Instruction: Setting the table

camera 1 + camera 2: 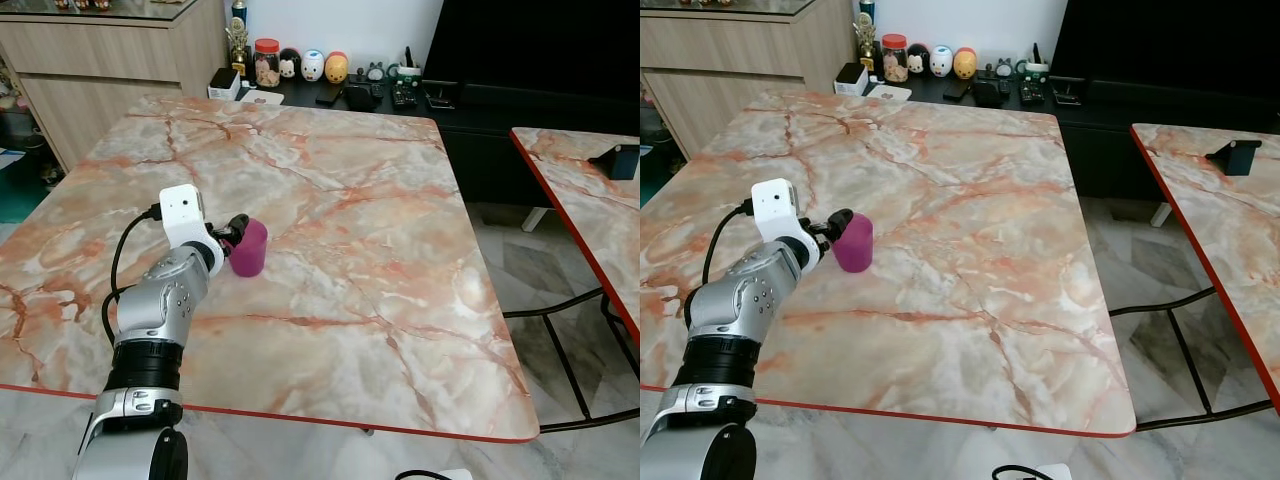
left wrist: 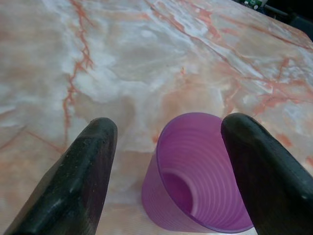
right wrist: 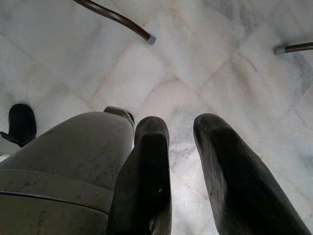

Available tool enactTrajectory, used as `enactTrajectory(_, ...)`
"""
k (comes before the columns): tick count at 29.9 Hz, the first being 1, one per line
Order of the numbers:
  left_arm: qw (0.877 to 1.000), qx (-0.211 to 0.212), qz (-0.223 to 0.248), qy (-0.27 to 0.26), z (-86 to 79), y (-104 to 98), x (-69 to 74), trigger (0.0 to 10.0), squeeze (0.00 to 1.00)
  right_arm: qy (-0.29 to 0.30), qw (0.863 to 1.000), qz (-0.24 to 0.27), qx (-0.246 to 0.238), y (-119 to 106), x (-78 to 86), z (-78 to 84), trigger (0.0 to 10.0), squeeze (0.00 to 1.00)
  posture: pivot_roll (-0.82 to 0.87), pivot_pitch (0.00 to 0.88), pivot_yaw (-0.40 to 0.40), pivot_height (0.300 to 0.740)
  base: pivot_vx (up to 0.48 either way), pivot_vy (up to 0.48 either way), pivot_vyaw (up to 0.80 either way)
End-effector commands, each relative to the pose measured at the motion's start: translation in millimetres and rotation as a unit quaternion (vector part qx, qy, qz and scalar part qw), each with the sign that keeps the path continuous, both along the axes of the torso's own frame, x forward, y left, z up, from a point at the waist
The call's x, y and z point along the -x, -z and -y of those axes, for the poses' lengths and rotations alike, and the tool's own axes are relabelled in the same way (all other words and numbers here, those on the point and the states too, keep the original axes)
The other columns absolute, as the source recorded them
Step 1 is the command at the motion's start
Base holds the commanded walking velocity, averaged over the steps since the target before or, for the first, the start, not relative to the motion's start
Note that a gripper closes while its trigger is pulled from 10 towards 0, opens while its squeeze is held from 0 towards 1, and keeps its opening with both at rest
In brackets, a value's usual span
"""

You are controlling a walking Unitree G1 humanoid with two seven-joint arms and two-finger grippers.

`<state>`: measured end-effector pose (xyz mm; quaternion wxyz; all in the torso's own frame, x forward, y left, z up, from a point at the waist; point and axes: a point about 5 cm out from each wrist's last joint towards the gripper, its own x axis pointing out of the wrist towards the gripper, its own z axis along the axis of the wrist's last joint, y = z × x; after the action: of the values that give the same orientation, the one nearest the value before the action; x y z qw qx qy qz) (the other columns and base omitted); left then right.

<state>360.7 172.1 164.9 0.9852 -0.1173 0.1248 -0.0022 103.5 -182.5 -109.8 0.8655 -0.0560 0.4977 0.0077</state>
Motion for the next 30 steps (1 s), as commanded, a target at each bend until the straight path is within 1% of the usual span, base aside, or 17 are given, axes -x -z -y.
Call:
enactTrajectory(1, 1.000, 0.000, -0.011, 0.001, 1.4, 1, -1.1, 10.0, 0.00, -0.005, 1.000, -0.005, 0.004, 0, 0.9, 2.2, 10.0, 0.00, 0.08, 0.000, -0.076, 0.740, 0.000, 0.000, 0.00)
enactTrajectory(2, 1.000, 0.000, -0.011, 0.002, 1.7, 2, -1.2, 9.8, 0.00, -0.005, 1.000, -0.005, 0.004, 0, 0.8, 2.1, 10.0, 0.00, 0.08, 0.000, -0.075, 0.740, 0.000, 0.000, 0.00)
enactTrajectory(3, 1.000, -0.002, -0.013, 0.001, 1.9, 3, -1.7, 1.6, 0.00, -0.006, 1.000, -0.005, 0.004, 0, 0.7, 1.8, 10.0, 0.00, 0.08, 0.000, -0.074, 0.740, 0.000, 0.000, 0.00)
enactTrajectory(4, 1.000, -0.002, -0.013, 0.001, 1.9, 3, -1.7, 1.6, 0.00, -0.006, 1.000, -0.005, 0.004, 0, 0.7, 1.8, 10.0, 0.00, 0.08, 0.000, -0.074, 0.740, 0.000, 0.000, 0.00)
enactTrajectory(5, 1.000, -0.004, -0.015, -0.001, 1.9, 4, -2.0, 0.0, 0.00, -0.006, 1.000, -0.005, 0.004, 0, 0.7, 1.7, 10.0, 0.00, 0.08, 0.000, -0.074, 0.740, 0.000, 0.000, 0.00)
enactTrajectory(6, 1.000, -0.004, -0.016, -0.001, 1.9, 4, -2.2, 0.0, 0.00, -0.005, 1.000, -0.005, 0.004, 0, 0.6, 1.6, 10.0, 0.00, 0.08, 0.000, -0.073, 0.740, 0.000, 0.000, 0.00)
enactTrajectory(7, 1.000, -0.006, -0.017, -0.001, 2.2, 4, -2.4, 1.8, 0.00, -0.005, 1.000, -0.005, 0.003, 0, 0.5, 1.5, 10.0, 0.00, 0.08, 0.000, -0.073, 0.740, 0.000, 0.000, 0.00)
enactTrajectory(8, 1.000, -0.007, -0.018, 0.000, 2.5, 4, -2.5, 1.8, 0.00, -0.005, 1.000, -0.005, 0.003, 0, 0.4, 1.5, 10.0, 0.00, 0.08, 0.000, -0.073, 0.740, 0.000, 0.000, 0.00)
enactTrajectory(9, 1.000, -0.008, -0.018, 0.001, 2.9, 5, -2.6, 5.3, 0.00, -0.005, 1.000, -0.005, 0.003, 0, 0.4, 1.4, 10.0, 0.00, 0.08, 0.000, -0.072, 0.740, 0.000, 0.000, 0.00)
enactTrajectory(10, 1.000, -0.010, -0.018, 0.003, 3.4, 5, -2.7, 10.0, 0.00, -0.005, 1.000, -0.005, 0.003, 0, 0.3, 1.4, 10.0, 0.00, 0.08, 0.000, -0.072, 0.740, 0.000, 0.000, 0.00)
enactTrajectory(22, 0.999, -0.015, -0.028, 0.002, 2.0, 12, -2.8, 9.6, 0.00, -0.006, 1.000, -0.005, 0.003, 0, 0.2, 1.1, 10.0, 0.00, 0.08, 0.000, -0.073, 0.740, 0.000, 0.000, 0.00)
enactTrajectory(24, 0.999, -0.017, -0.029, 0.002, 1.8, 13, -2.7, 3.8, 0.00, -0.005, 1.000, -0.005, 0.003, 0, 0.2, 1.1, 10.0, 0.00, 0.08, 0.000, -0.072, 0.740, 0.000, 0.000, 0.00)
enactTrajectory(25, 0.999, -0.018, -0.029, 0.002, 1.9, 14, -2.6, 2.4, 0.00, -0.006, 1.000, -0.005, 0.003, 0, 0.2, 1.1, 10.0, 0.00, 0.08, 0.000, -0.072, 0.740, 0.000, 0.000, 0.00)
enactTrajectory(26, 0.999, -0.018, -0.030, 0.002, 1.9, 14, -2.5, 2.4, 0.00, -0.006, 1.000, -0.005, 0.003, 0, 0.2, 1.1, 10.0, 0.00, 0.08, 0.000, -0.072, 0.740, 0.000, 0.000, 0.00)
enactTrajectory(27, 0.999, -0.019, -0.030, 0.003, 2.0, 14, -2.4, 0.9, 0.00, -0.006, 1.000, -0.005, 0.003, 0, 0.2, 1.1, 10.0, 0.00, 0.08, 0.000, -0.072, 0.740, 0.000, 0.000, 0.00)
enactTrajectory(28, 0.999, -0.019, -0.031, 0.003, 2.3, 15, -2.2, 1.4, 0.00, -0.005, 1.000, -0.005, 0.003, 0, 0.3, 1.2, 10.0, 0.00, 0.08, 0.000, -0.071, 0.740, 0.000, 0.000, 0.00)
enactTrajectory(30, 0.999, -0.020, -0.033, 0.006, 3.1, 16, -2.0, 4.8, 0.00, -0.005, 1.000, -0.005, 0.003, 0, 0.4, 1.3, 10.0, 0.00, 0.08, 0.000, -0.072, 0.740, 0.000, 0.000, 0.00)
